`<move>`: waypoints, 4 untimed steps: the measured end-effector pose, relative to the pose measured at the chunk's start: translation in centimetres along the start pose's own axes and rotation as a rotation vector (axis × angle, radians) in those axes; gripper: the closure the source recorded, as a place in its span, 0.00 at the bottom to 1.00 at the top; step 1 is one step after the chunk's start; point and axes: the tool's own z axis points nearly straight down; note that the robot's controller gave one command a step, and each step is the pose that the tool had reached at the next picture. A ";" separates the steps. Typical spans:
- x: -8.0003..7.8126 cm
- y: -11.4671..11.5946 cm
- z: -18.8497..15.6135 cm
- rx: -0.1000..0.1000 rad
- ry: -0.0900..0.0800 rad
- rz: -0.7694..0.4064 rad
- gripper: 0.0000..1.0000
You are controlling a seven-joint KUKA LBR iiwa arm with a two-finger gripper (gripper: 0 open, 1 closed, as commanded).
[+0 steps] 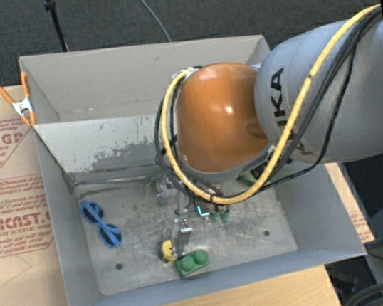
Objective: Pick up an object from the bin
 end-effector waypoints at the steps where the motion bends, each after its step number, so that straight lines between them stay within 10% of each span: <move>1: 0.3 -4.0 14.0 -0.001 -0.010 -0.146 0.00; 2: 0.4 -3.9 13.8 -0.001 -0.006 -0.149 1.00; 4: -0.3 -4.6 0.1 0.000 -0.013 -0.187 1.00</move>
Offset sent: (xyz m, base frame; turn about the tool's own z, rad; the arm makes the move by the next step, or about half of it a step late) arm -0.0045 -0.0399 -0.1381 -0.1485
